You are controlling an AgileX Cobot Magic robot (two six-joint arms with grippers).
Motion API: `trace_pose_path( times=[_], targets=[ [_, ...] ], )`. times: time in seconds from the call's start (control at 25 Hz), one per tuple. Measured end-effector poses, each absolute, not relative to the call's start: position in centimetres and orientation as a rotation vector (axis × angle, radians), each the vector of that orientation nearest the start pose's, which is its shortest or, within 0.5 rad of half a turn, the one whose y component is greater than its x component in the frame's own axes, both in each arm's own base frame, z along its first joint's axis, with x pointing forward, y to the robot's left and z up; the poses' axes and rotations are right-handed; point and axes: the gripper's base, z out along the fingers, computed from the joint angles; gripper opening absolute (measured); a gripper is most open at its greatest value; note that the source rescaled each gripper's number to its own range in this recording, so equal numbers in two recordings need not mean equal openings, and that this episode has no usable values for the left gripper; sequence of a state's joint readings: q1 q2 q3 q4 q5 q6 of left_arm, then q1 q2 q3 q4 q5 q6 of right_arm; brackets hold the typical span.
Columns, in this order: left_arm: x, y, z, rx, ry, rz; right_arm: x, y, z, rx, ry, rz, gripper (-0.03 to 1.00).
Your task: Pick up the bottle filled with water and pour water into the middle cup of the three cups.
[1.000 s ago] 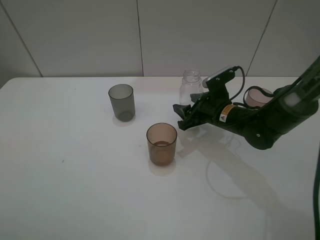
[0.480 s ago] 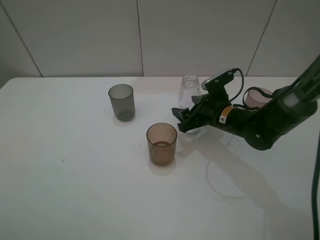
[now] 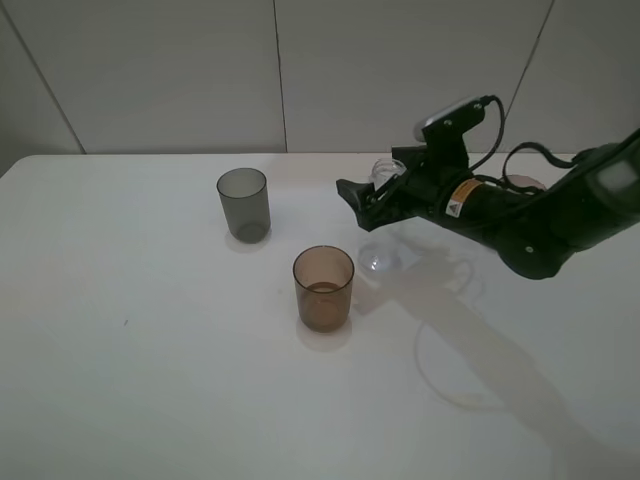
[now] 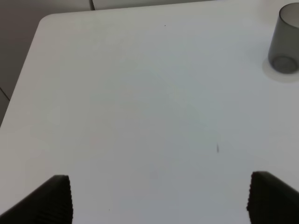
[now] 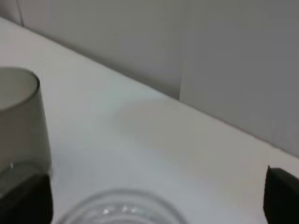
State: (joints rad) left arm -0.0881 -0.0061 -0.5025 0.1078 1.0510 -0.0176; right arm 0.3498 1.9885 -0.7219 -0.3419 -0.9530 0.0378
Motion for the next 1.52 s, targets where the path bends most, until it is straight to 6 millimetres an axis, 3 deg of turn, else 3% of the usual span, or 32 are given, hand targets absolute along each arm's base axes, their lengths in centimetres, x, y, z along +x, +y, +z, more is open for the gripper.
trace_pose_path(
  times=[0.24,0.36,0.52,0.68,0.8,1.12,1.24,1.28,1.36,1.52],
  targets=[
    [-0.5,0.9,27.9,0.066,2.021,0.062,31.6,14.0,17.7,-0.619,1.607,0.363,1.00],
    [-0.5,0.9,27.9,0.066,2.021,0.062,30.8,13.4,19.7,-0.532,1.739,0.388,1.00],
    [-0.5,0.9,27.9,0.066,2.021,0.062,28.6,11.7,21.8,-0.280,2.047,0.399,1.00],
    [-0.5,0.9,27.9,0.066,2.021,0.062,25.3,8.9,23.6,-0.099,2.312,0.234,1.00],
    [-0.5,0.9,27.9,0.066,2.021,0.062,22.6,7.2,25.5,-0.067,2.396,0.123,1.00],
    [-0.5,0.9,27.9,0.066,2.021,0.062,14.7,4.2,31.1,-0.166,2.328,0.101,1.00],
    [-0.5,0.9,27.9,0.066,2.021,0.062,11.8,3.0,32.2,-0.168,2.300,0.086,1.00],
    [-0.5,0.9,27.9,0.066,2.021,0.062,11.8,3.0,32.2,-0.168,2.300,0.086,1.00],
    [-0.5,0.9,27.9,0.066,2.021,0.062,8.8,1.7,33.0,-0.182,2.254,0.071,1.00],
    [-0.5,0.9,27.9,0.066,2.021,0.062,5.5,0.4,33.4,-0.245,2.195,0.042,1.00]
  ],
)
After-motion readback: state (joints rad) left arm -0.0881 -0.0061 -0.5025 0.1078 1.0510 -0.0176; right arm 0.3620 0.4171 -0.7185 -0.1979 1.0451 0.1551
